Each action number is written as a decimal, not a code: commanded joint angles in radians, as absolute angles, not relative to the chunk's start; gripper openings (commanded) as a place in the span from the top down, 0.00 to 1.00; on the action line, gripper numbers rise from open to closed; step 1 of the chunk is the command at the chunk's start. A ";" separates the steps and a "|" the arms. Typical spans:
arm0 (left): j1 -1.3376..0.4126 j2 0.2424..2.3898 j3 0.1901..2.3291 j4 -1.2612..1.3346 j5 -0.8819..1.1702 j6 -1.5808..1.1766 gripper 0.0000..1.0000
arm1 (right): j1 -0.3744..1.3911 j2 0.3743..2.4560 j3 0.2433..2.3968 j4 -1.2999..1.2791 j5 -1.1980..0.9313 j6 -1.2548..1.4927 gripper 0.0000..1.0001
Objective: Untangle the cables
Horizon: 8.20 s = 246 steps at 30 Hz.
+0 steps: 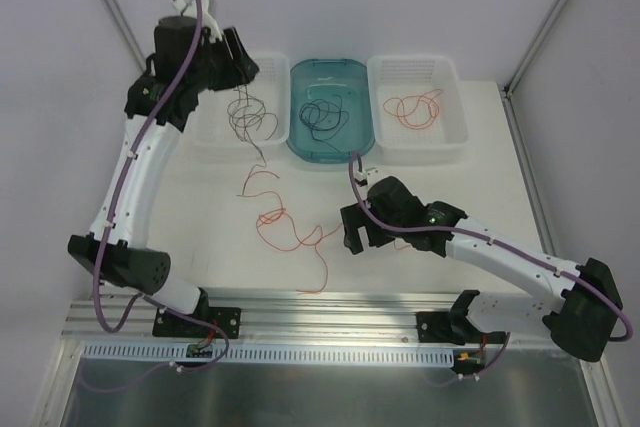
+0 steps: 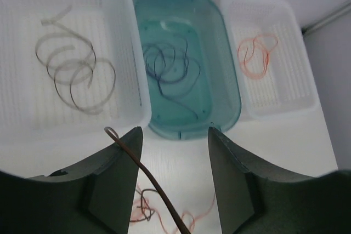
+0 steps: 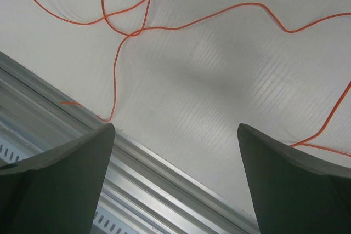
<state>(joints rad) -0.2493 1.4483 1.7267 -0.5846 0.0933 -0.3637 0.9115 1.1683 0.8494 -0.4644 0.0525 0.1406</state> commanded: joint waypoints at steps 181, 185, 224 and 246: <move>-0.413 1.209 0.646 -0.299 0.069 -0.612 0.12 | 1.061 1.621 1.049 -0.394 0.025 0.204 0.20; -0.429 1.287 0.640 -0.262 0.069 -0.629 0.24 | 1.084 1.651 1.043 -0.402 0.009 0.210 0.26; -0.457 1.141 0.565 -0.239 0.080 -0.629 1.00 | 0.879 1.743 1.138 -0.423 0.345 0.603 0.39; -0.400 0.999 0.503 -0.273 -0.067 -0.649 1.00 | 0.568 1.341 0.948 -0.566 0.549 0.439 0.99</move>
